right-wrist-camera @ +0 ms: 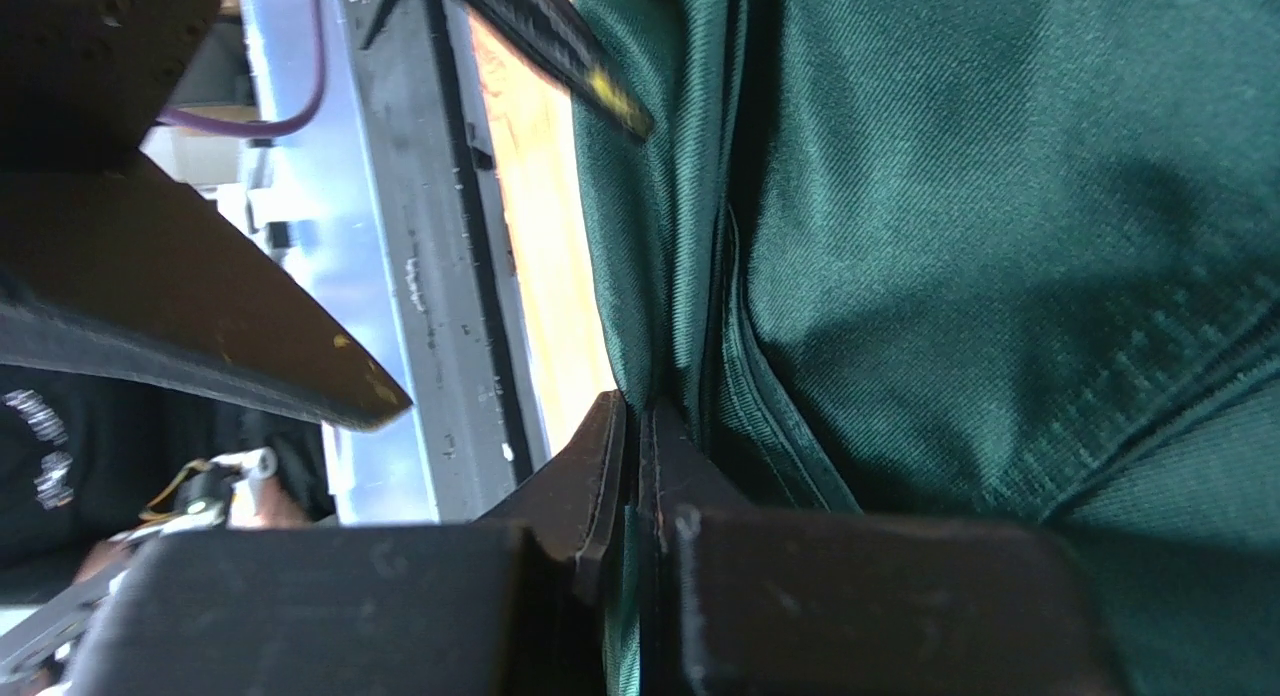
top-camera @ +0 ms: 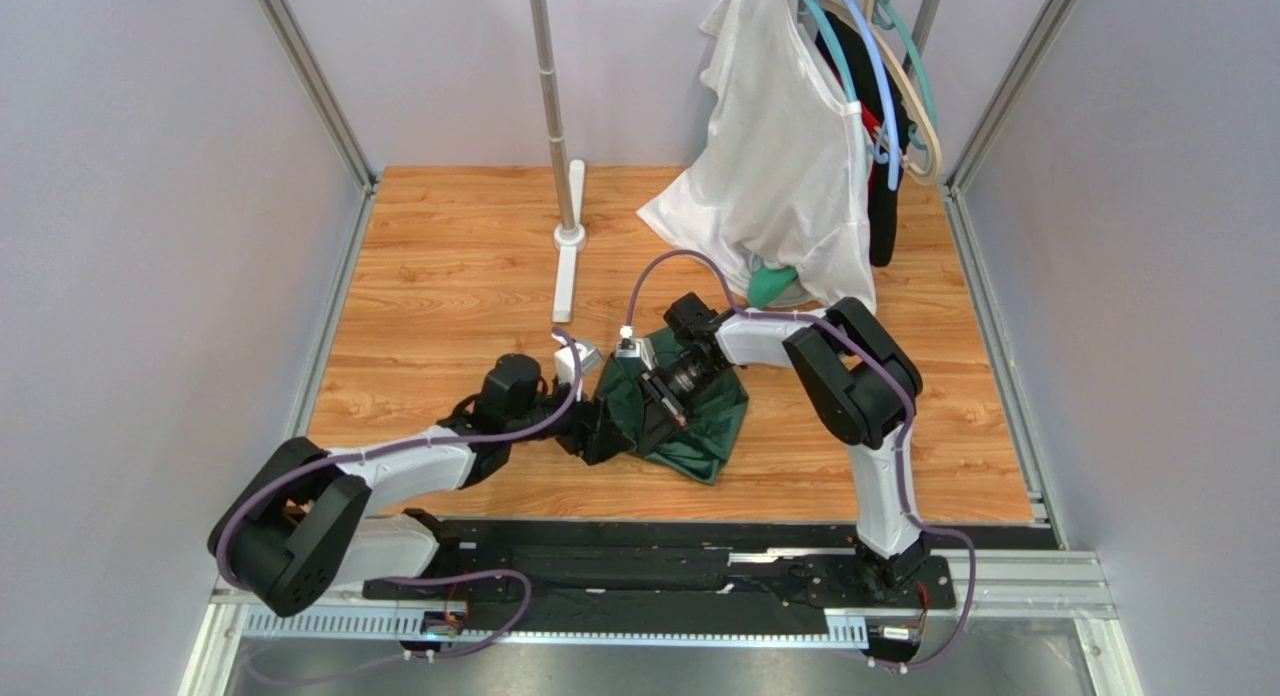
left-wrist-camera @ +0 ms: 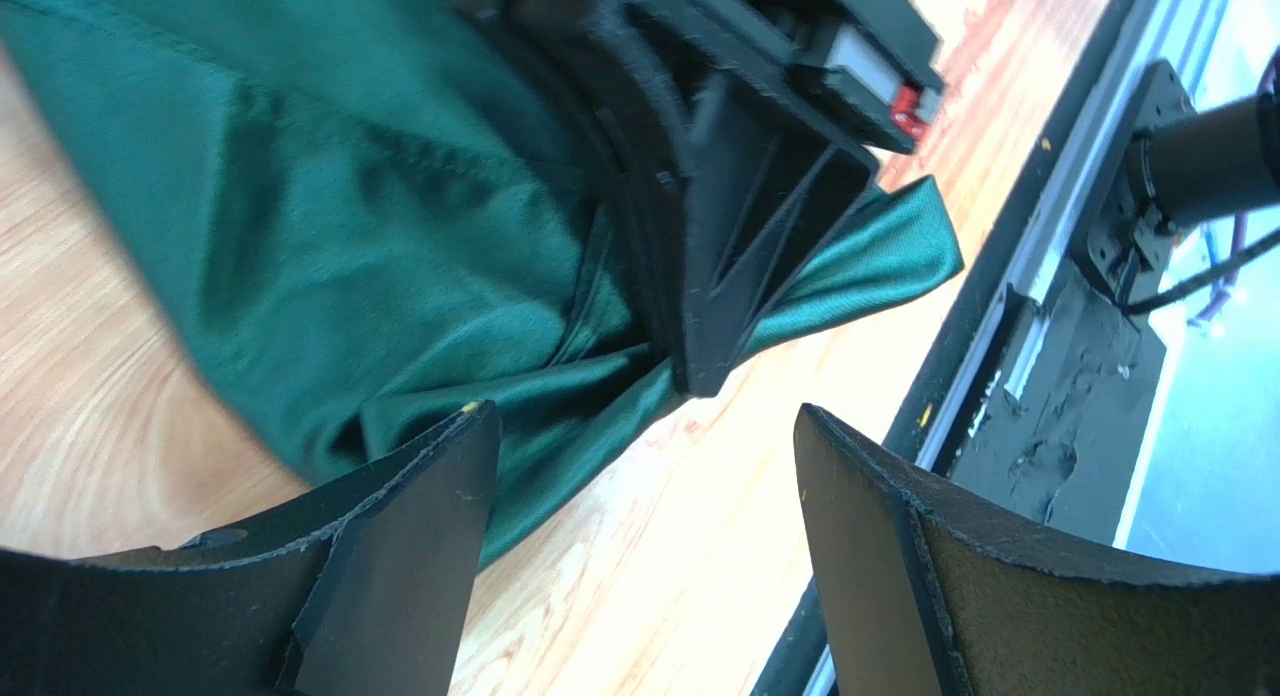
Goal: Fold the napkin, place the utensils inside, and roll it up
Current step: Roll the napkin with the utensil
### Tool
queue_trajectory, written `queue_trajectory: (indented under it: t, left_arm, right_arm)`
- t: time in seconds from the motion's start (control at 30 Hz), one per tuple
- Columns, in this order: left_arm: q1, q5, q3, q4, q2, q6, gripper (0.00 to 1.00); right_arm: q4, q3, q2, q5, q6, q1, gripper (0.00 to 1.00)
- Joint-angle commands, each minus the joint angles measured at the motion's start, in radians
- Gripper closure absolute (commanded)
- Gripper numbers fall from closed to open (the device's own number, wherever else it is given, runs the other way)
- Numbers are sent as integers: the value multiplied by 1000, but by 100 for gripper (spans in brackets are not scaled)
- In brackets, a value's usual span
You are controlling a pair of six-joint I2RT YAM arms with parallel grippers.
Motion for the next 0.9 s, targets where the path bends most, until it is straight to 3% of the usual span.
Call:
queue_trajectory:
  t: [0.0, 0.2, 0.4, 0.5, 0.6, 0.67, 0.7, 0.87]
  left_arm:
    - [-12, 45, 67, 56, 30, 76, 19]
    - [-44, 42, 135, -52, 68, 179, 19]
    - [-55, 148, 182, -100, 142, 189, 22]
    - [-78, 131, 194, -137, 167, 192, 24]
    - [-87, 107, 190, -154, 164, 187, 26]
    - [-88, 88, 187, -157, 157, 182, 27]
    - [-88, 77, 190, -161, 157, 184, 28]
    - [-92, 31, 202, -195, 168, 184, 29]
  right_arm:
    - [-85, 53, 40, -142, -73, -13, 100]
    - [-146, 79, 86, -225, -136, -39, 100]
    - [-350, 169, 169, -300, -287, -61, 100]
    - [-557, 250, 240, -341, -471, -68, 100]
    - [-891, 348, 322, -377, -721, -79, 100]
    - [-1063, 420, 371, -416, -998, -84, 100]
    - [-1120, 421, 389, -429, -1015, -87, 100]
    - [-1121, 375, 402, -446, -1067, -98, 100]
